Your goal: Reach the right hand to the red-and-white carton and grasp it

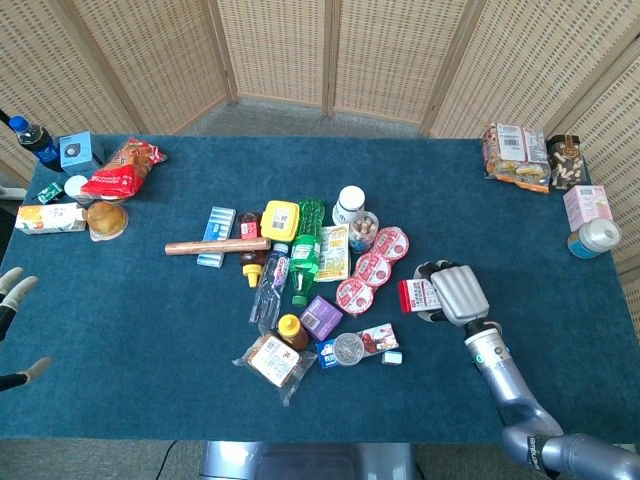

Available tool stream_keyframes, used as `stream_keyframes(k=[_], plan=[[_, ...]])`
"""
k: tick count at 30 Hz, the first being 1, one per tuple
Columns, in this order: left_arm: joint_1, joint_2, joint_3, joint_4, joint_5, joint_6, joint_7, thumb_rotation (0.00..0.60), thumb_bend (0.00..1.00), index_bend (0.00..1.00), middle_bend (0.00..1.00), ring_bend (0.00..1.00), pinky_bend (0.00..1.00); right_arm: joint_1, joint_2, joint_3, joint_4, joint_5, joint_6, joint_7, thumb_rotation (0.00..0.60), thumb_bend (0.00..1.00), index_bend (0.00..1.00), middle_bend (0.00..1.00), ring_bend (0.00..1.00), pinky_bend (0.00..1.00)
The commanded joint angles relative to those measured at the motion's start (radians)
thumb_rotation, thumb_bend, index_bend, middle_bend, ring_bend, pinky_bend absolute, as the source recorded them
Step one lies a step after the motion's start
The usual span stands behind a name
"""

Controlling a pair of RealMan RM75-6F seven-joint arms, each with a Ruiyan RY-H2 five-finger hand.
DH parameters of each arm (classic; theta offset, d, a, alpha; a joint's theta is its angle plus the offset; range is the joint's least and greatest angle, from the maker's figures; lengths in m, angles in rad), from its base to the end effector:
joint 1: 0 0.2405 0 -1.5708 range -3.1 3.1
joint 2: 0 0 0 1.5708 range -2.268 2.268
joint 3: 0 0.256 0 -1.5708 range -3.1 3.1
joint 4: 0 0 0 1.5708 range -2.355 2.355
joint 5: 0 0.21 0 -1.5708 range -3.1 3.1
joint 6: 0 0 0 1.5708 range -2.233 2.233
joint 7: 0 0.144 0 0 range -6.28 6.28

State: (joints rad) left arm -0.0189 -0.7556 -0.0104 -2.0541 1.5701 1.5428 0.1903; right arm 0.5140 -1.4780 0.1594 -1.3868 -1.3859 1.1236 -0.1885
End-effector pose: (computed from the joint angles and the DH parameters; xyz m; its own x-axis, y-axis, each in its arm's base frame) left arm -0.2415 0.1505 0.2255 0.4991 0.0082 0.8665 0.8664 -0.0240 -0.4988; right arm -0.2223 -0.3182 0.0323 0.4575 -0.0990 0.8837 -0.8587 -0.3074 0.4101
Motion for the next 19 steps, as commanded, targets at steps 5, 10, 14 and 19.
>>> stream_keyframes(k=[5, 10, 14, 19], plan=[[0.002, 0.002, 0.002, -0.005, 0.008, 0.005, -0.002, 0.600, 0.02, 0.10, 0.00, 0.00, 0.00, -0.009, 0.101, 0.044, -0.169, 0.018, 0.058, -0.089, 0.600, 0.00, 0.50, 0.61, 0.40, 0.51], [0.003, 0.004, 0.003, -0.006, 0.012, 0.006, -0.007, 0.600, 0.02, 0.10, 0.00, 0.00, 0.00, -0.005, 0.137, 0.060, -0.259, 0.028, 0.075, -0.140, 0.600, 0.00, 0.50, 0.61, 0.40, 0.51], [0.004, 0.007, 0.004, -0.006, 0.015, 0.008, -0.011, 0.600, 0.02, 0.10, 0.00, 0.00, 0.00, 0.000, 0.148, 0.066, -0.304, 0.034, 0.084, -0.169, 0.600, 0.00, 0.50, 0.61, 0.40, 0.51], [0.005, 0.009, 0.004, -0.006, 0.018, 0.013, -0.015, 0.600, 0.02, 0.10, 0.00, 0.00, 0.00, 0.006, 0.147, 0.065, -0.322, 0.048, 0.083, -0.188, 0.600, 0.00, 0.50, 0.61, 0.40, 0.51]])
